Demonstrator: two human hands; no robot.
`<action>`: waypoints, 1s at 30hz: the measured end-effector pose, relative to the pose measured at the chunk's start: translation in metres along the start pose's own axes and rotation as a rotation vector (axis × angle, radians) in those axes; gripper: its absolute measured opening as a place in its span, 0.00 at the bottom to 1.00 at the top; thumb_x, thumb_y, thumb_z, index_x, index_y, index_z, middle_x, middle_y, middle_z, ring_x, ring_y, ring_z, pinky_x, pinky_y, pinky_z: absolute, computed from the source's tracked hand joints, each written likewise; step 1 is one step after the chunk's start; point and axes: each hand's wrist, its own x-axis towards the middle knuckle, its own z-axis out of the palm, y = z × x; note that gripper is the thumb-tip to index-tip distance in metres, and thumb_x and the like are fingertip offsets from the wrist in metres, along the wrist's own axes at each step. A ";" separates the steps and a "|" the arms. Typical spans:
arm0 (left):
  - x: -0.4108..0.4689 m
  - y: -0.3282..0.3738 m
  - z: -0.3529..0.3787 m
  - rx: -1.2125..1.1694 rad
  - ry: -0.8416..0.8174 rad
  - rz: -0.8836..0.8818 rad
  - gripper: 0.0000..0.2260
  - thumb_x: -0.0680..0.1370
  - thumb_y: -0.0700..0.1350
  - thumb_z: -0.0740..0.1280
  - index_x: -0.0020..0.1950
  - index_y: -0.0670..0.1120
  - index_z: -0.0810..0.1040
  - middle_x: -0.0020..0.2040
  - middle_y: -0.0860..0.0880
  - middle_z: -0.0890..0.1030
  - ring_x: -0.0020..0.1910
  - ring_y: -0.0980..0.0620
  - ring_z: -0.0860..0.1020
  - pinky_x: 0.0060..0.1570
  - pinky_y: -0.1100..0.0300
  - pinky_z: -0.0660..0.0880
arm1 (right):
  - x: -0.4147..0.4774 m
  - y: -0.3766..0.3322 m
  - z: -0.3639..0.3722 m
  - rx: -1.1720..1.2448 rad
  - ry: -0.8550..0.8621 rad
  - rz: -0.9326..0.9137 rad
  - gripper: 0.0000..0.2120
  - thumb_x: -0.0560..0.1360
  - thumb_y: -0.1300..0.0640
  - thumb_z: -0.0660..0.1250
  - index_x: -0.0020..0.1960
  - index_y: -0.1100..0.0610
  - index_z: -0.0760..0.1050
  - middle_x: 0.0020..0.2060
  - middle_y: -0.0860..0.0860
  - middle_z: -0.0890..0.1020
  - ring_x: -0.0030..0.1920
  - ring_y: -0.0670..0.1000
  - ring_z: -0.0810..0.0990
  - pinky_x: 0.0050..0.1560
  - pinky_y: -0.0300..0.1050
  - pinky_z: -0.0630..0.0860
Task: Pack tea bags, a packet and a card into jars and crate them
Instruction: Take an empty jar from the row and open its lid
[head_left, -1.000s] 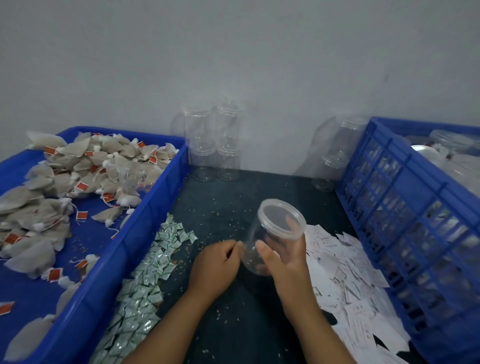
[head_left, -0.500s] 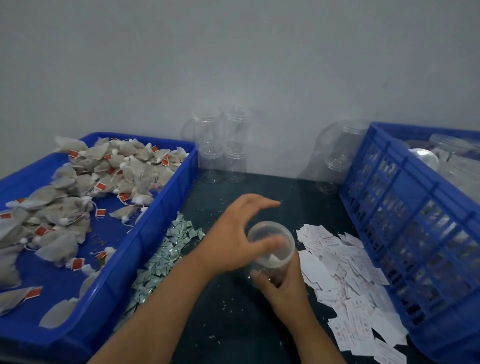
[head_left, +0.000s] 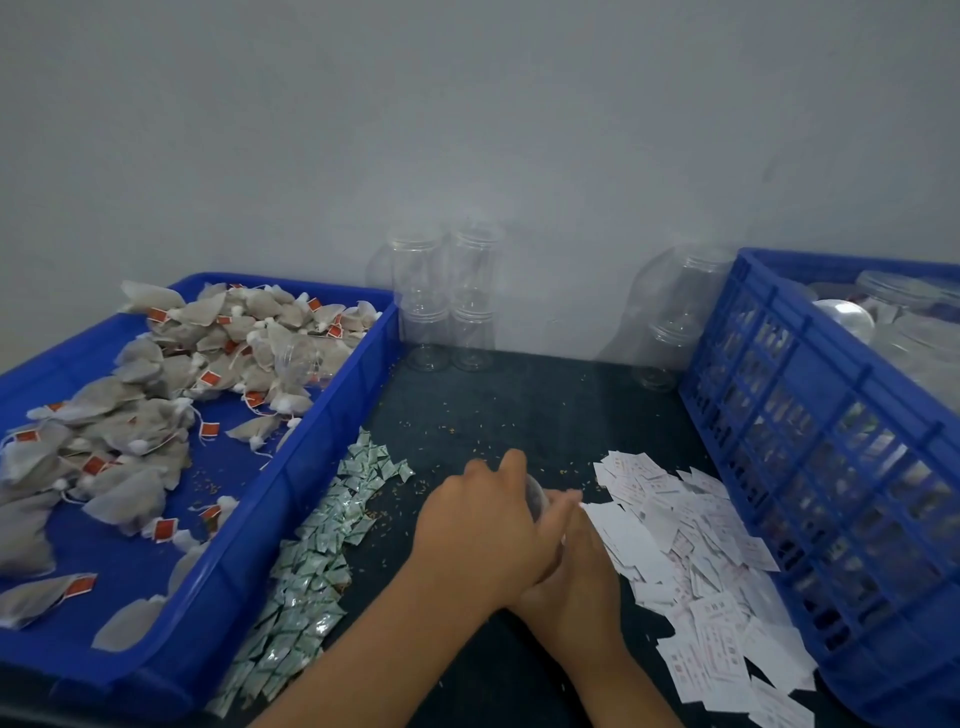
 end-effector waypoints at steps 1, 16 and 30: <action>-0.001 -0.003 -0.004 -0.001 -0.042 0.006 0.29 0.76 0.76 0.52 0.56 0.51 0.68 0.45 0.48 0.74 0.42 0.45 0.76 0.40 0.54 0.68 | -0.001 -0.002 0.000 0.008 -0.024 -0.022 0.39 0.63 0.36 0.76 0.72 0.43 0.75 0.57 0.37 0.81 0.56 0.42 0.81 0.50 0.47 0.81; -0.002 -0.038 -0.015 -0.160 -0.131 0.082 0.34 0.75 0.75 0.55 0.79 0.63 0.60 0.71 0.52 0.69 0.61 0.49 0.78 0.52 0.55 0.75 | -0.004 -0.008 0.006 0.015 0.026 -0.103 0.40 0.64 0.34 0.78 0.71 0.49 0.76 0.62 0.29 0.76 0.62 0.34 0.75 0.57 0.31 0.73; 0.003 -0.038 -0.002 -0.100 -0.104 -0.058 0.31 0.74 0.75 0.51 0.60 0.51 0.71 0.44 0.50 0.78 0.45 0.47 0.77 0.40 0.53 0.72 | -0.004 -0.004 0.012 -0.069 0.113 -0.187 0.40 0.61 0.32 0.77 0.69 0.46 0.75 0.61 0.33 0.79 0.59 0.41 0.79 0.52 0.37 0.74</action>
